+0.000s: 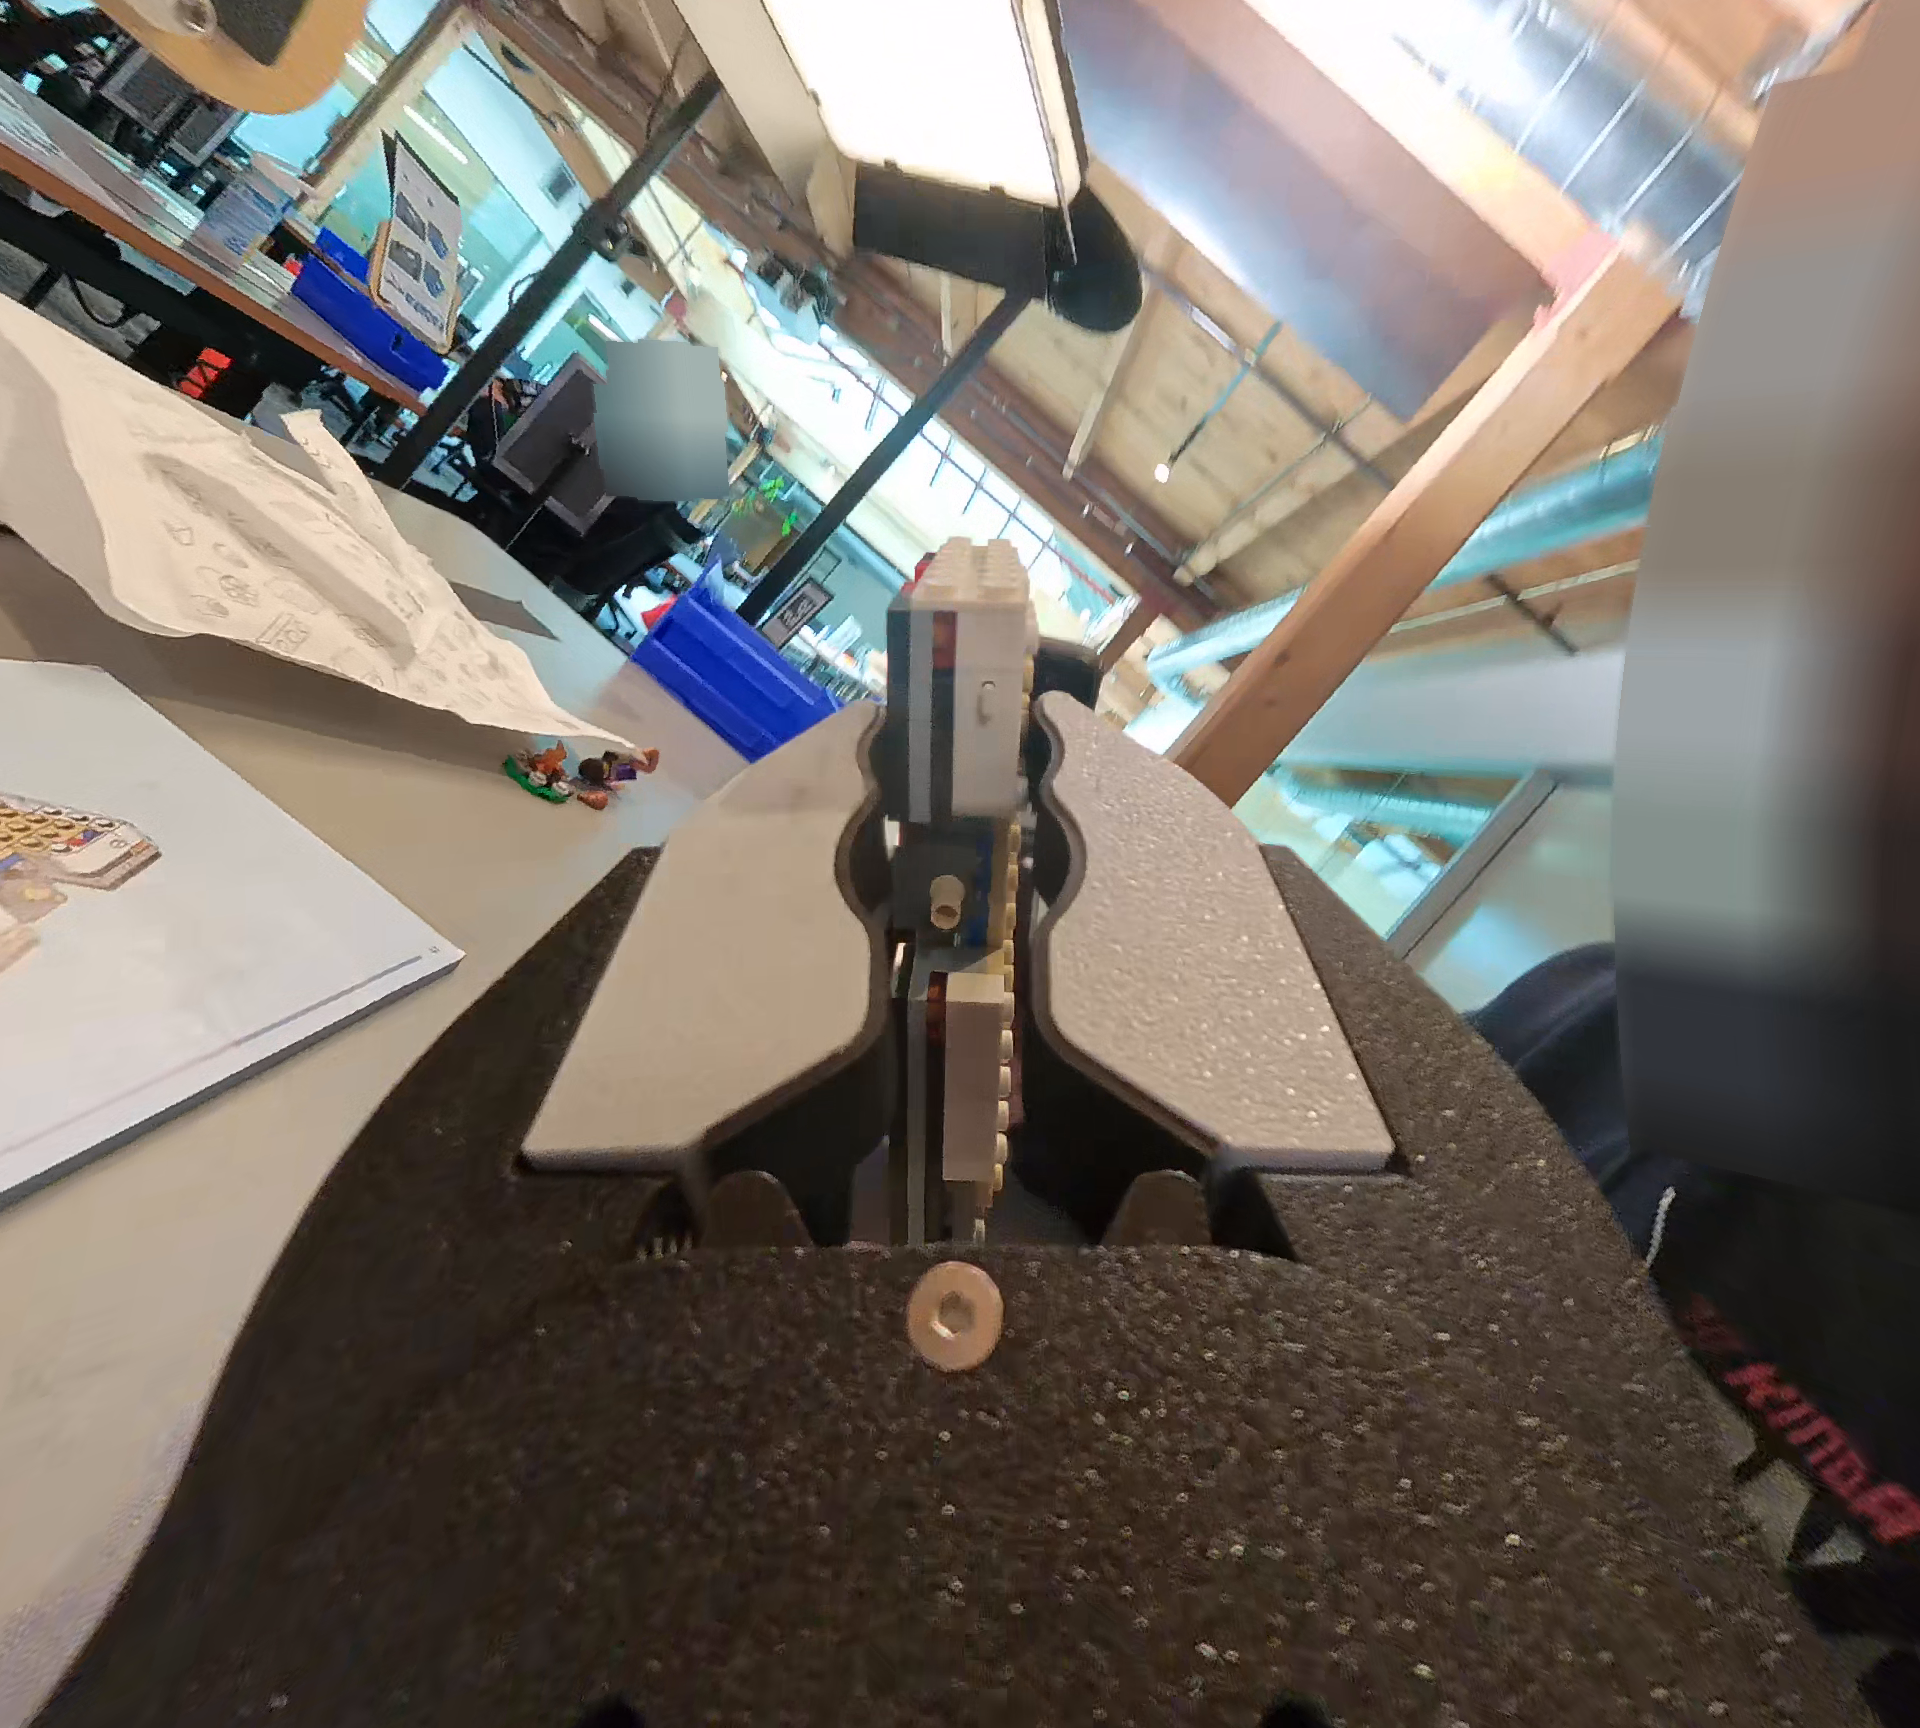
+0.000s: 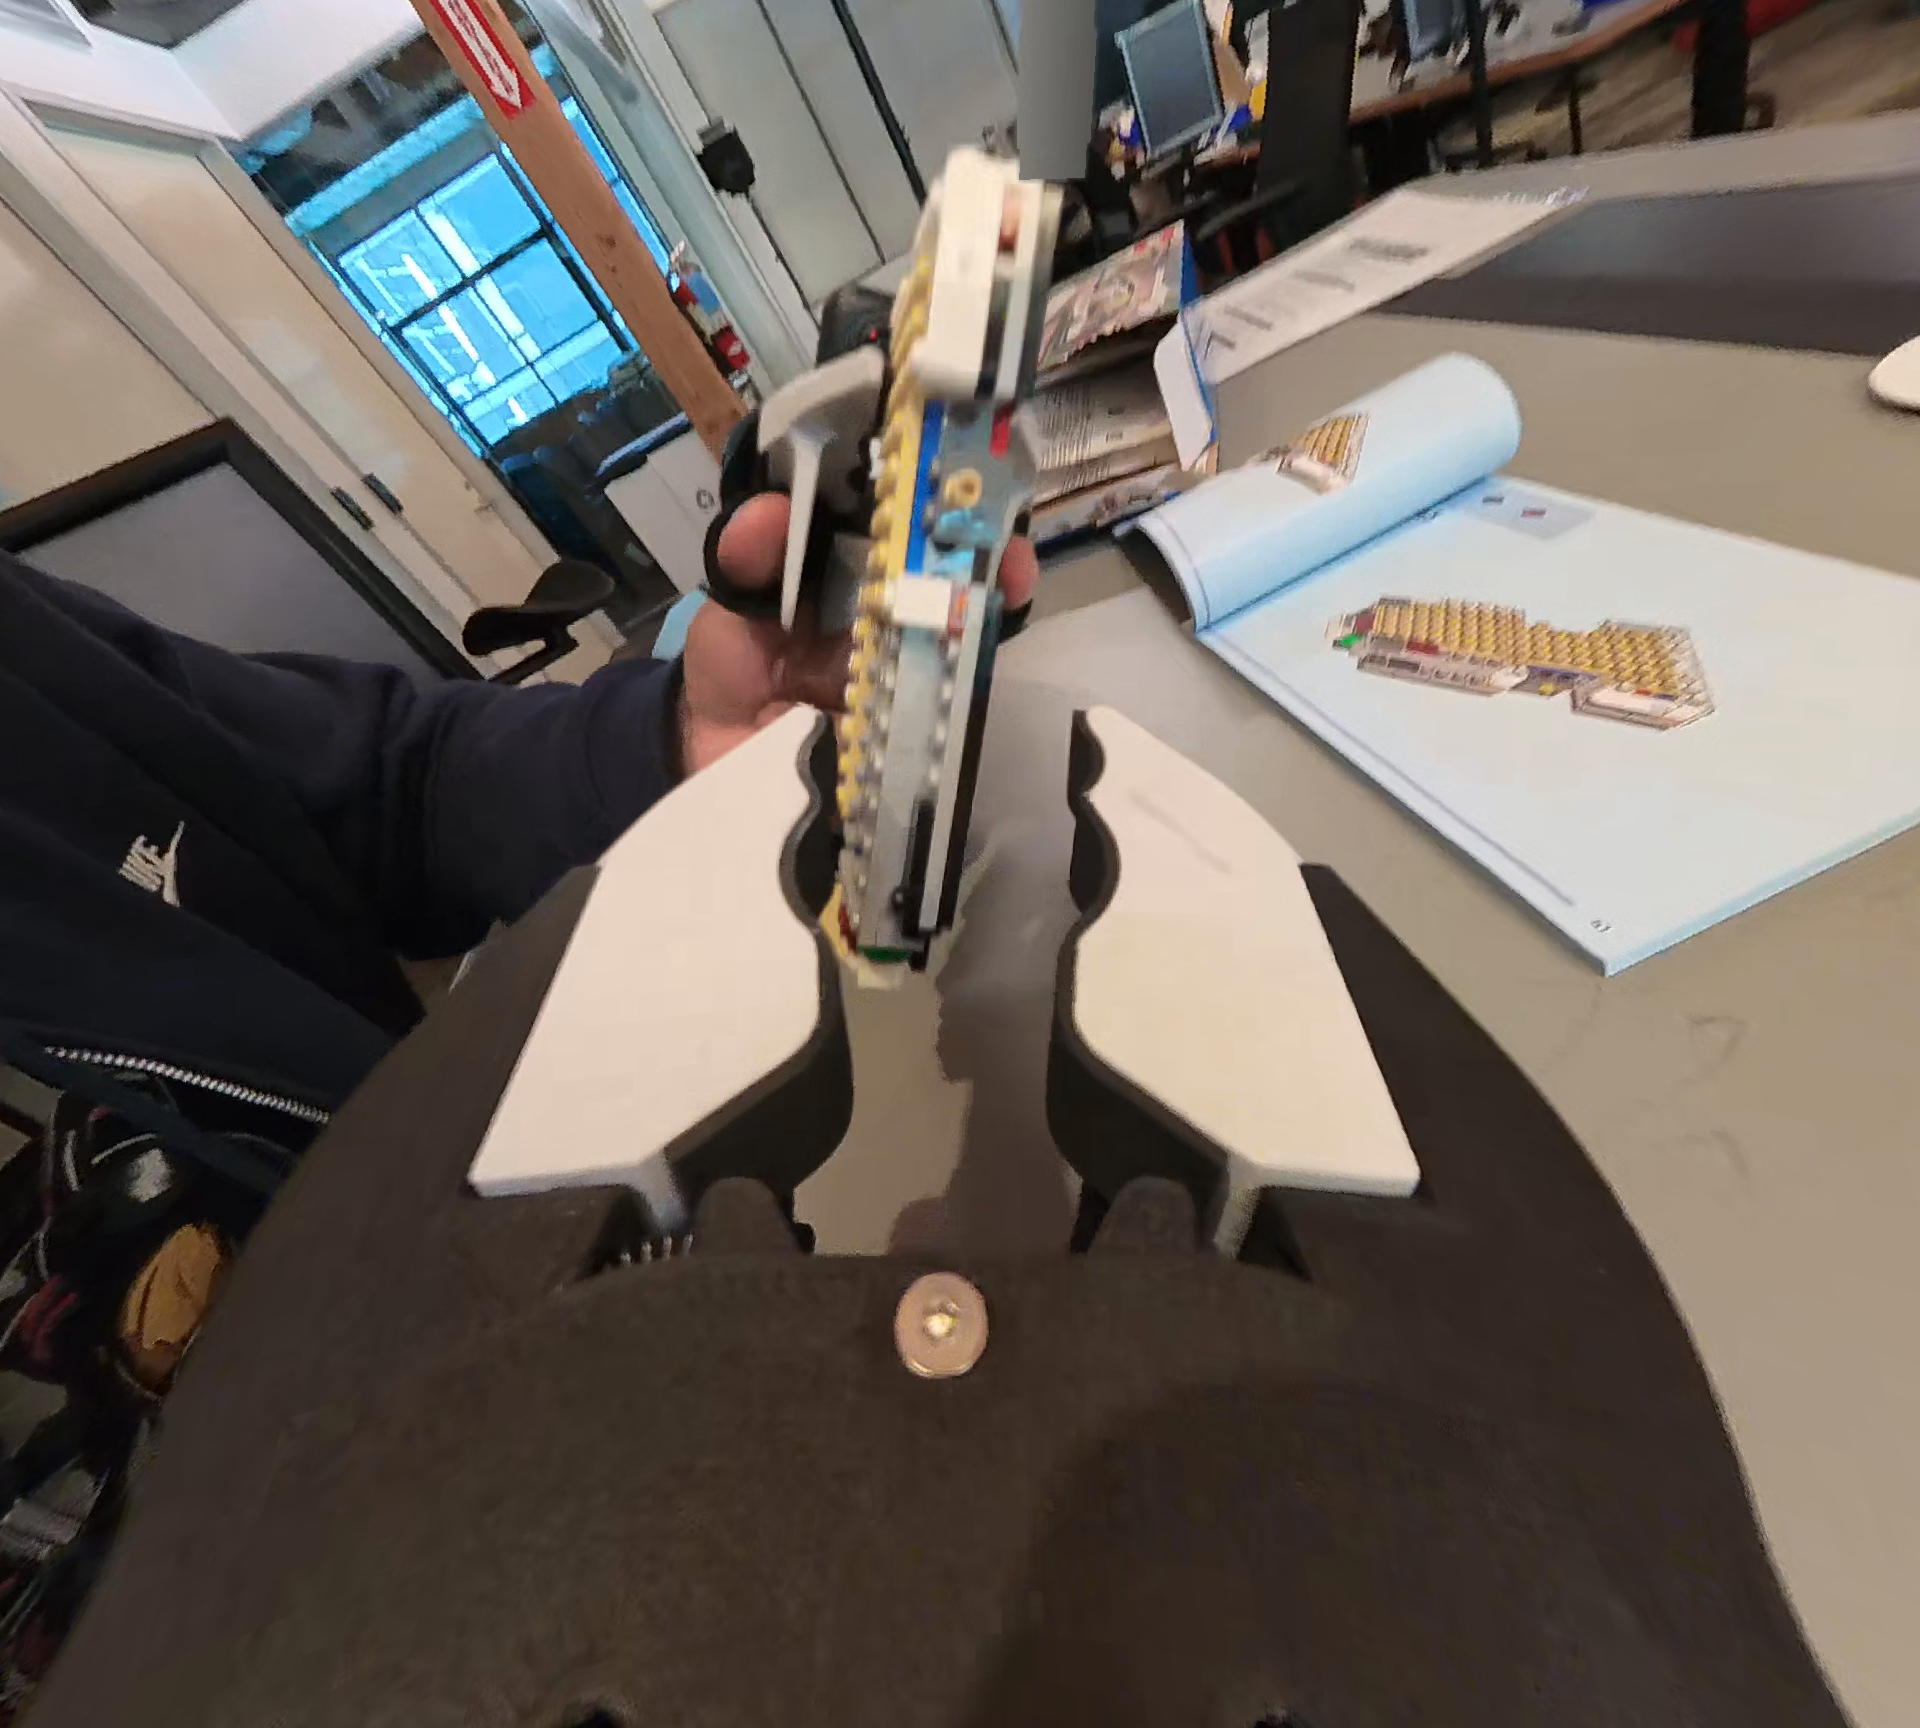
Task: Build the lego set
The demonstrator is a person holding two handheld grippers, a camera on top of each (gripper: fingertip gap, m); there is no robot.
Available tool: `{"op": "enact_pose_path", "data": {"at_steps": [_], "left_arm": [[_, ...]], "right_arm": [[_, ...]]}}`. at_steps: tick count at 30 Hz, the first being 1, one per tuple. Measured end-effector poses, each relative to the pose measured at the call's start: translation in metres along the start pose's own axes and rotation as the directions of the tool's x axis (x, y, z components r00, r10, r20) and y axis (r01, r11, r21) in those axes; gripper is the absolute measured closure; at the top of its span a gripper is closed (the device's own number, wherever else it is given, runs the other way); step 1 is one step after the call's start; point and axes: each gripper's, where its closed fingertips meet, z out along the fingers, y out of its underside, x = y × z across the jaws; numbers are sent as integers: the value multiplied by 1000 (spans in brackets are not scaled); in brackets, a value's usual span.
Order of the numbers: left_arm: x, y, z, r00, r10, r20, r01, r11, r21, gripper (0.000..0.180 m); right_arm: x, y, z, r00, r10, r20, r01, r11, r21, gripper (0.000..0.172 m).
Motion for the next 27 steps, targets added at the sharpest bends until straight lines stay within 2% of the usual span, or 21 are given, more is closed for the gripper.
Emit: {"op": "enact_pose_path", "data": {"at_steps": [4, 10, 13, 14, 18, 22, 27], "left_arm": [[-1, -8, -4, 998, -57, -17, 58, 997, 53, 158], [1, -2, 0, 998, -52, -19, 52, 998, 36, 157], [1, 2, 2, 999, -50, -20, 50, 999, 18, 158], [1, 3, 2, 999, -42, -19, 42, 999, 15, 158], [2, 4, 4, 1000, -13, -8, 13, 1000, -28, 155], [0, 6, 6, 1000, 20, 17, -18, 998, -66, 146], [-1, 16, 8, 1000, 10, 21, -8, 992, -126, 144]], "right_arm": [[-4, 12, 8, 1000, 14, 11, -13, 998, -64, 129], [-6, 21, 15, 1000, 29, 8, -28, 994, -108, 131], [-9, 23, 16, 1000, 24, 16, -22, 993, -113, 142], [-9, 23, 16, 1000, 26, 15, -24, 993, -112, 148], [-6, 21, 15, 992, 119, 30, -116, 990, -76, 152], [-5, 13, 11, 973, 218, 80, -217, 976, -21, 152], [-5, 7, 9, 955, 273, 117, -276, 961, 18, 152]]}}
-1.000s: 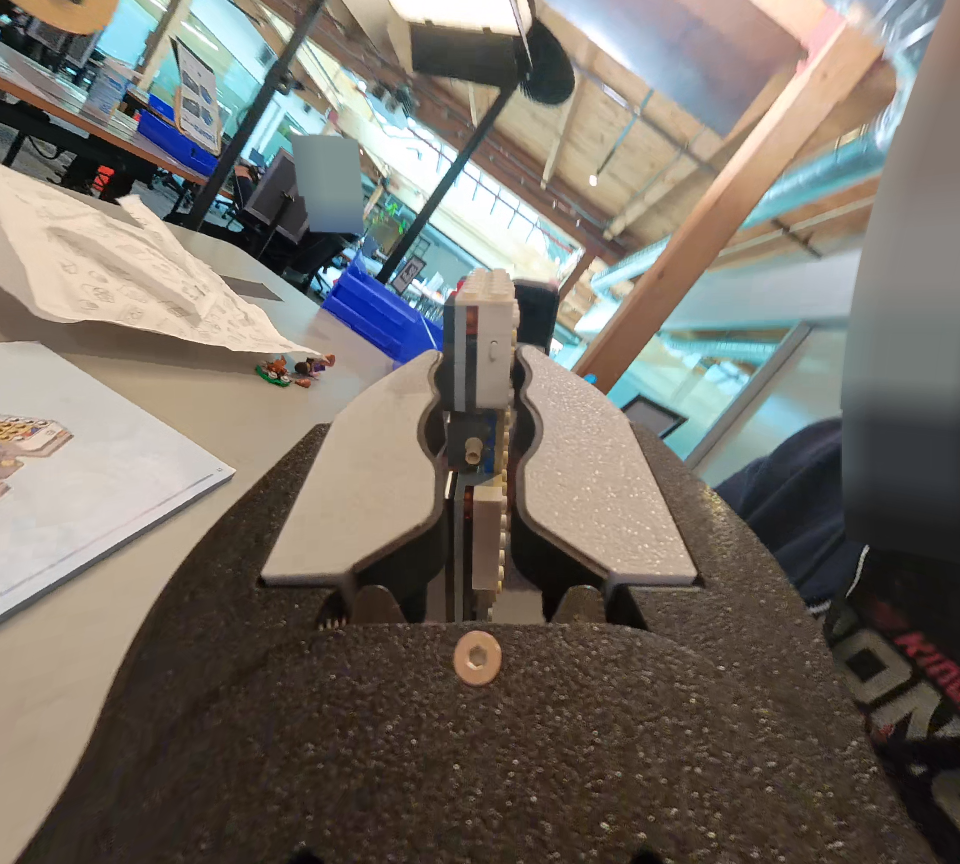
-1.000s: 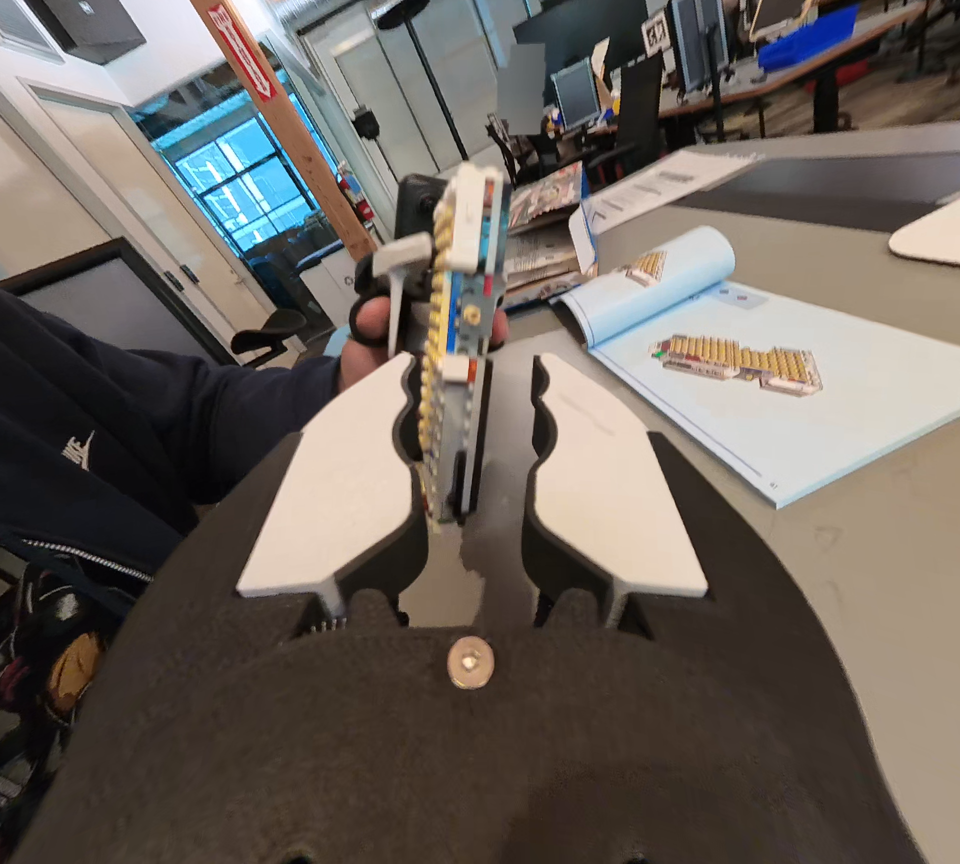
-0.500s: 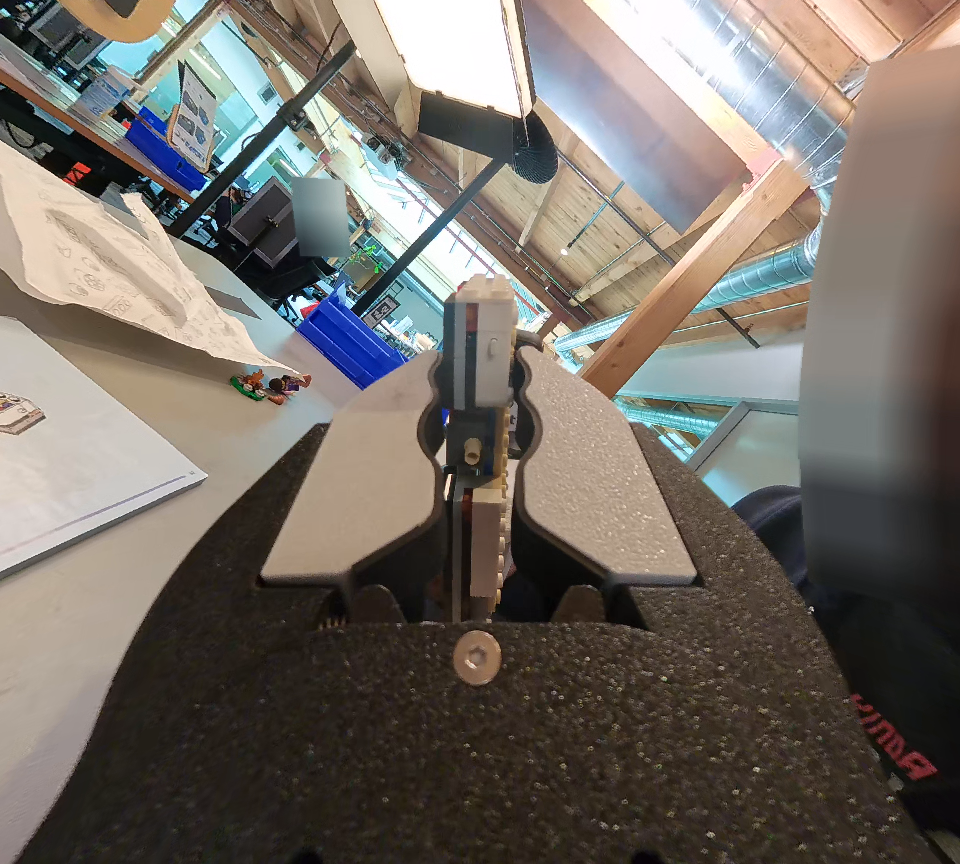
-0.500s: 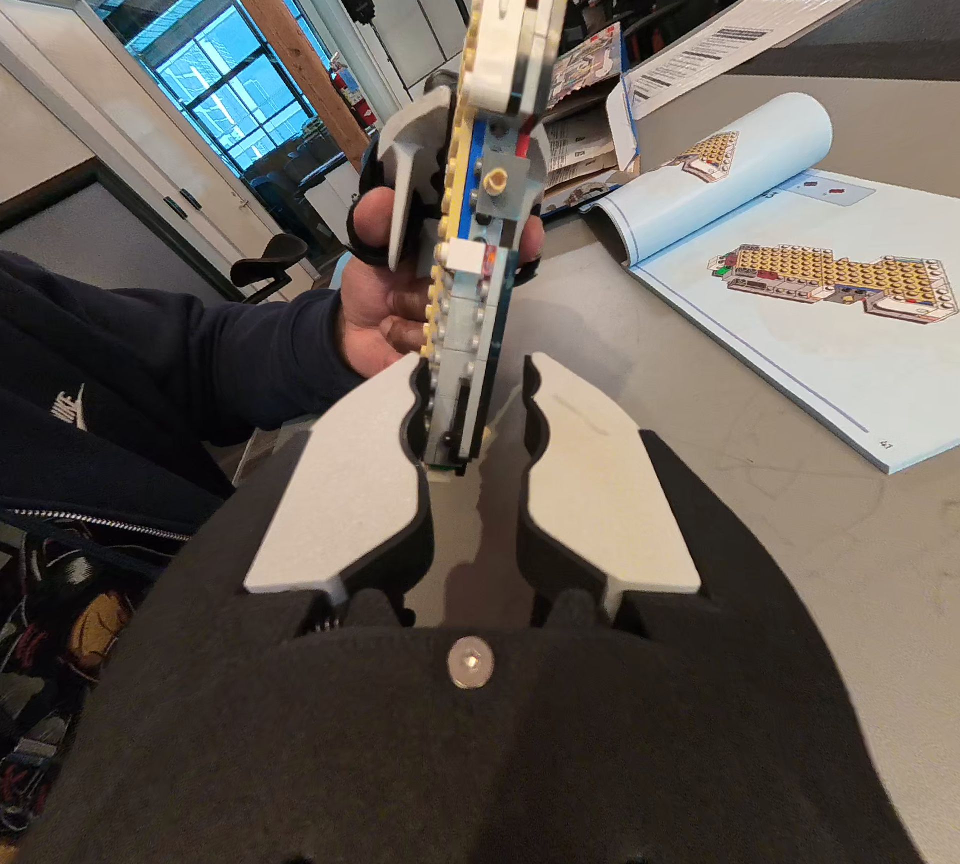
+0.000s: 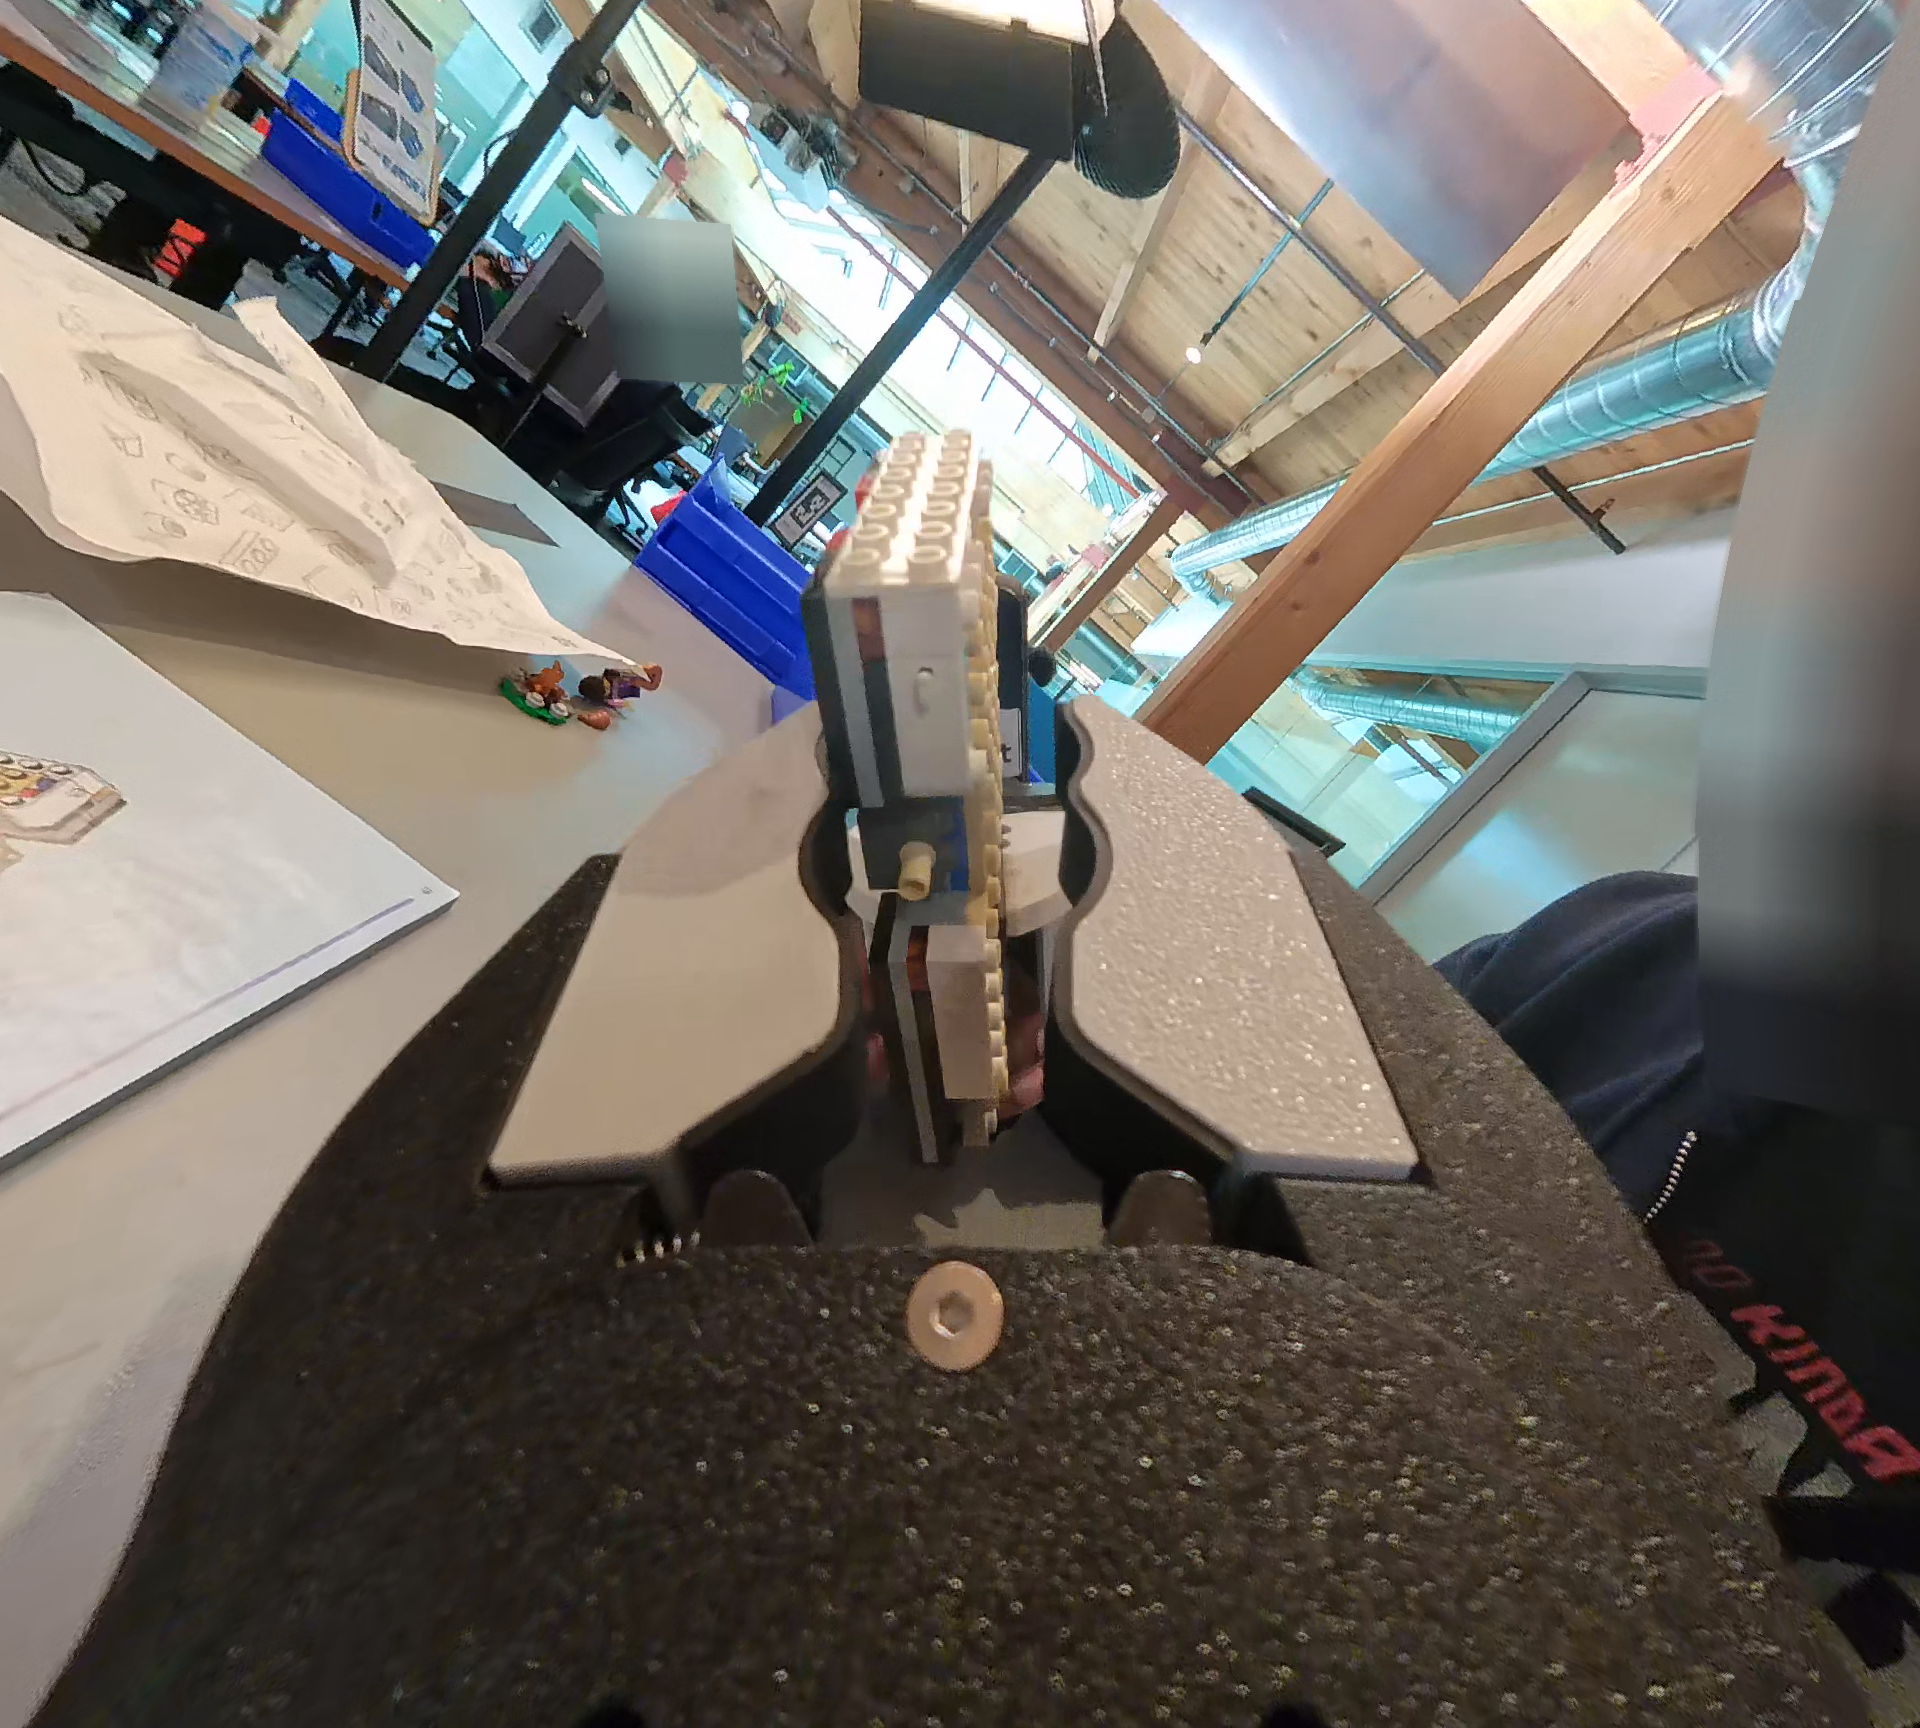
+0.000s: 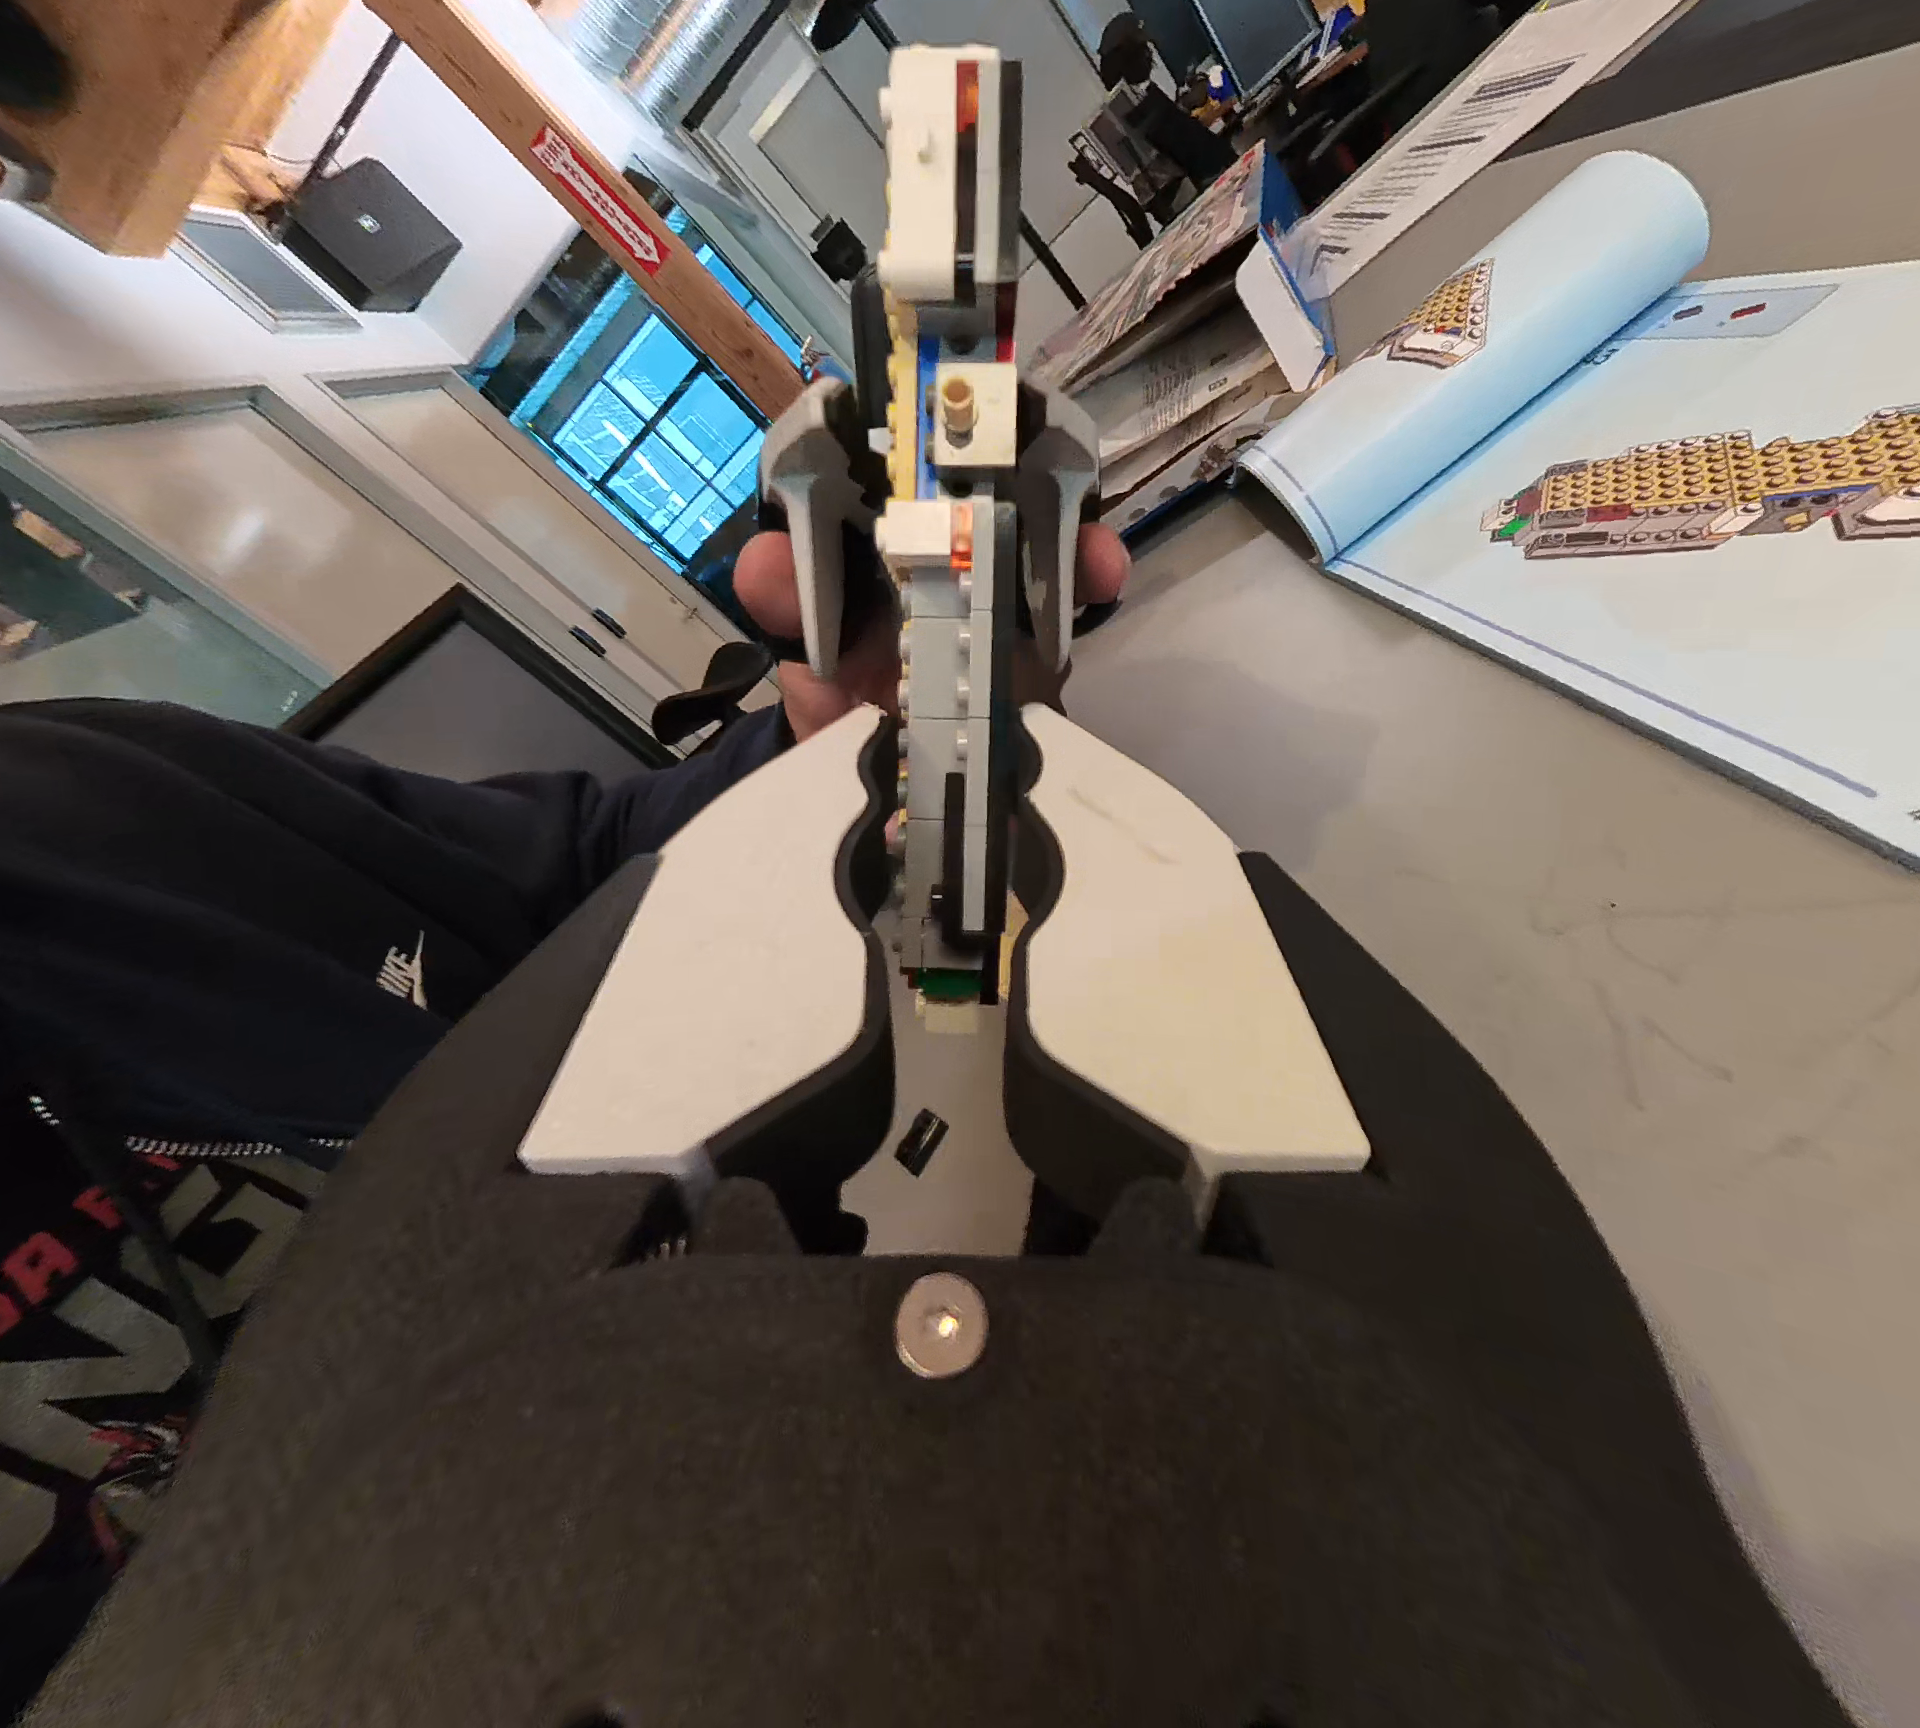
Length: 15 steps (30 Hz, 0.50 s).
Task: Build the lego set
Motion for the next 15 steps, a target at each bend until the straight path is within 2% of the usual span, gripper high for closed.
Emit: {"op": "enact_pose_path", "data": {"at_steps": [5, 10, 15], "left_arm": [[-5, 4, 1, 999, -19, 30, 20, 1000, -19, 146], [-6, 4, -2, 999, -46, 23, 46, 999, -13, 157], [-14, -11, -13, 996, -49, 74, 44, 997, 66, 157]], "right_arm": [[3, -1, -1, 1000, 1, -12, -1, 1000, 10, 152], [6, -3, 0, 997, -55, -54, 56, 998, 15, 152], [13, -17, -4, 948, -247, -200, 256, 967, 21, 140]]}}
